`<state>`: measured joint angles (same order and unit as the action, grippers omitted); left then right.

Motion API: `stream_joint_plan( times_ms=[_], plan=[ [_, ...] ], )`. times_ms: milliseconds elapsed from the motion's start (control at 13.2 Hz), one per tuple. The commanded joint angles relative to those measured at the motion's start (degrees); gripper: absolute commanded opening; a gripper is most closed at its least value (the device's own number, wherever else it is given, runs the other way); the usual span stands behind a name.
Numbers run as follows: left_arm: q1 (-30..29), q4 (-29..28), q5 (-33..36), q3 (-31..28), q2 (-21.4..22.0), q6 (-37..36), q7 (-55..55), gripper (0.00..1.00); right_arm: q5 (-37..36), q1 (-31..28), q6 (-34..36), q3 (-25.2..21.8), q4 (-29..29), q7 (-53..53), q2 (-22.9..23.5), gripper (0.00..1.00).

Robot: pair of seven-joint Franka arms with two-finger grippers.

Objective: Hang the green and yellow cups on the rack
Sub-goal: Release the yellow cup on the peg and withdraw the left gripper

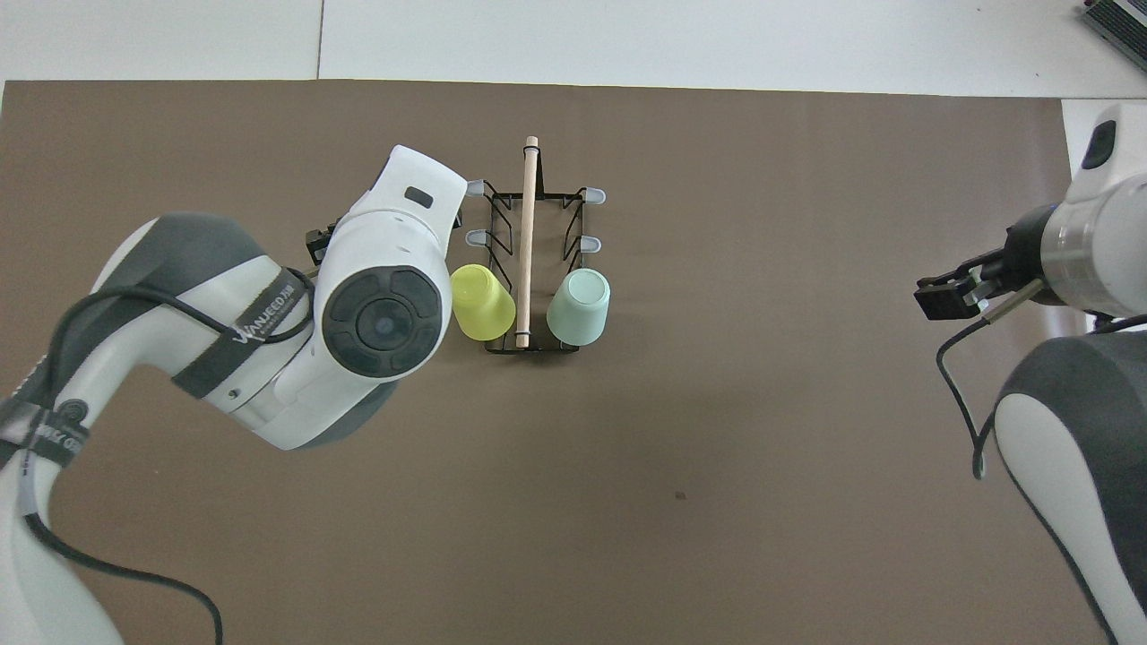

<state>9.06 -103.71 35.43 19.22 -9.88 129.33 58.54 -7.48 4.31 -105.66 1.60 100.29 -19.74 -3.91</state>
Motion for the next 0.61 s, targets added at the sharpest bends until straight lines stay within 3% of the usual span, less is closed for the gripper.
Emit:
stream_joint_plan(
  times_ms=[0, 151, 530],
  plan=[
    [-0.36, -0.88, -10.95, -3.38, 3.89, -0.04, -16.64, 1.0, -0.78, -0.27, 7.2, 0.51, -4.83, 5.84, 0.48, 1.0],
    [-0.36, -1.58, -21.32, -7.77, 7.05, -1.18, -29.82, 1.0, 0.09, -0.35, 12.12, 0.51, -7.56, 9.35, 0.48, 1.0],
    [0.17, 1.12, -38.04, -18.67, 10.14, -16.0, -59.55, 1.0, 6.77, -1.93, 20.06, -0.37, -11.52, 17.44, 0.92, 1.0]
  ],
)
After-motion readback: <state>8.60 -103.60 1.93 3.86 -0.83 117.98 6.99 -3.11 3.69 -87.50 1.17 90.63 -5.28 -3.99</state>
